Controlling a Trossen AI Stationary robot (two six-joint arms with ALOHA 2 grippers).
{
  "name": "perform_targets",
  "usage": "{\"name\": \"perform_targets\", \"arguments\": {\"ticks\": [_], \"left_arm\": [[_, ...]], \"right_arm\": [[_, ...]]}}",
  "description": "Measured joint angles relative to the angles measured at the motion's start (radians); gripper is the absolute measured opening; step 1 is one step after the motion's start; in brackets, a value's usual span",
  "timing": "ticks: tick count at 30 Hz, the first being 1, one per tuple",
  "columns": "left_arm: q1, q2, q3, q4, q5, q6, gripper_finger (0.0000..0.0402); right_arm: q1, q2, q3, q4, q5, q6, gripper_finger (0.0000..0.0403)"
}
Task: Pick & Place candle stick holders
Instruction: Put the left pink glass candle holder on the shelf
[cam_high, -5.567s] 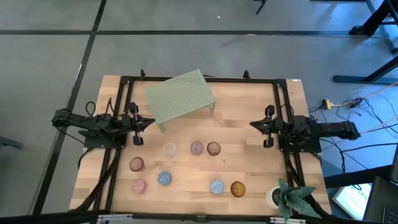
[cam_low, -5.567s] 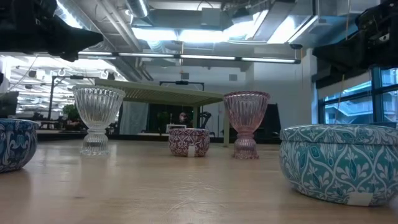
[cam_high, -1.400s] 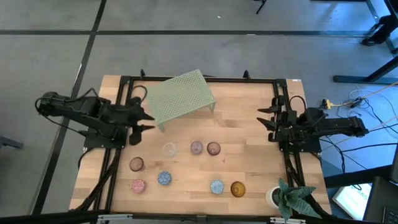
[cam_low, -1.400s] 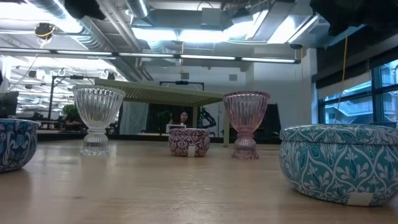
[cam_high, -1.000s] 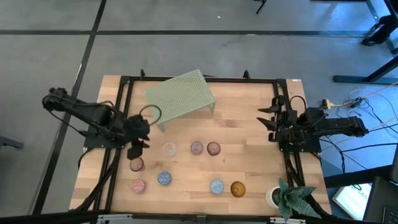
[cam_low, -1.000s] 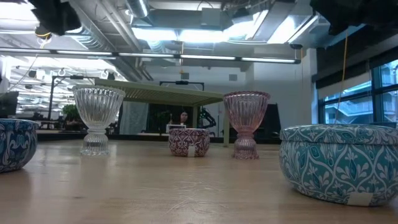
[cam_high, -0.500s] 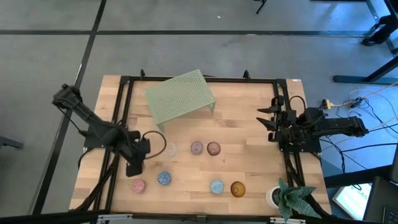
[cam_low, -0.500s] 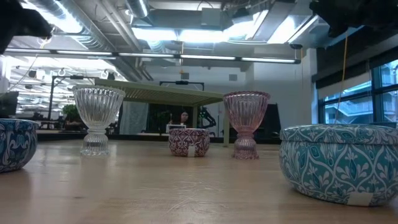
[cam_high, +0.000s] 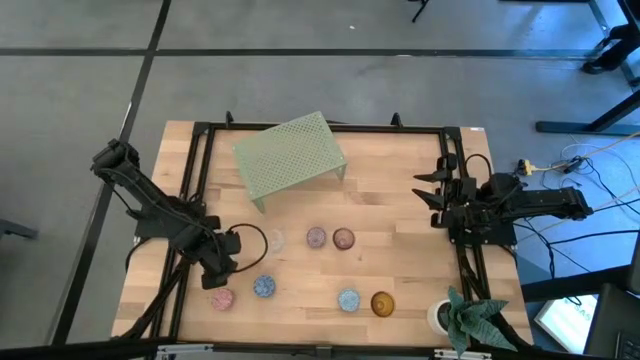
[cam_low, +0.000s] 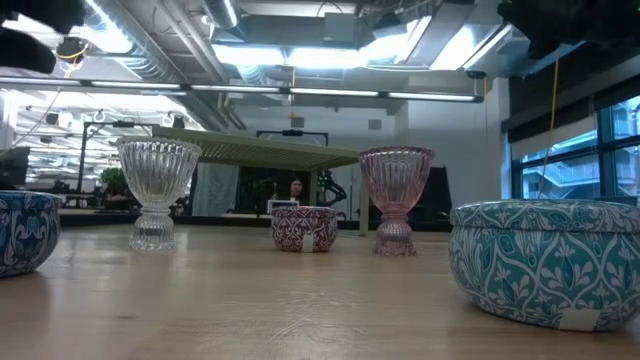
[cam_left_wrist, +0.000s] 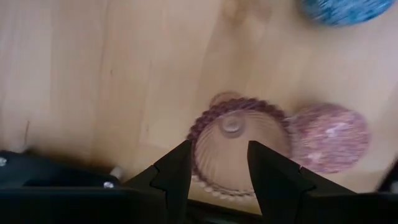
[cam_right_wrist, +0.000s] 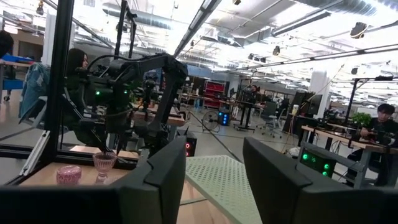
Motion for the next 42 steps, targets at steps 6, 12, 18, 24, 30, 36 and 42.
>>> {"name": "perform_targets", "arguments": {"ticks": [6, 12, 18, 24, 30, 36, 42], "left_arm": [[0.009, 0.006, -0.046, -0.002, 0.017, -0.003, 0.015], [0.009, 0.006, -0.046, 0.0, 0.005, 0.023, 0.0147], [0.008, 0.006, -0.046, 0.007, 0.025, 0.054, 0.0101], [0.027, 0.006, -0.046, 0.017, 0.035, 0.076, 0.0024], [0.057, 0.006, -0.046, 0.022, 0.034, 0.122, 0.0013], [0.112, -0.011, -0.046, 0.022, 0.081, 0.155, 0.0012], [0.16, -0.061, 0.03, -0.083, 0.071, 0.155, 0.0007]], "right_arm": [[0.0, 0.0, 0.0, 0.006, 0.0, 0.0, 0.0165], [0.0, 0.0, 0.0, 0.023, 0.0, 0.0, 0.0165], [0.0, 0.0, 0.0, 0.023, 0.0, 0.0, 0.0165], [0.0, 0.0, 0.0, 0.023, 0.0, -0.001, 0.0165], [0.0, 0.0, 0.0, 0.043, 0.0, -0.007, 0.0165], [0.0, 0.0, 0.0, 0.053, 0.0, -0.007, 0.0165], [0.0, 0.0, 0.0, 0.053, 0.0, -0.032, 0.0165]]}}
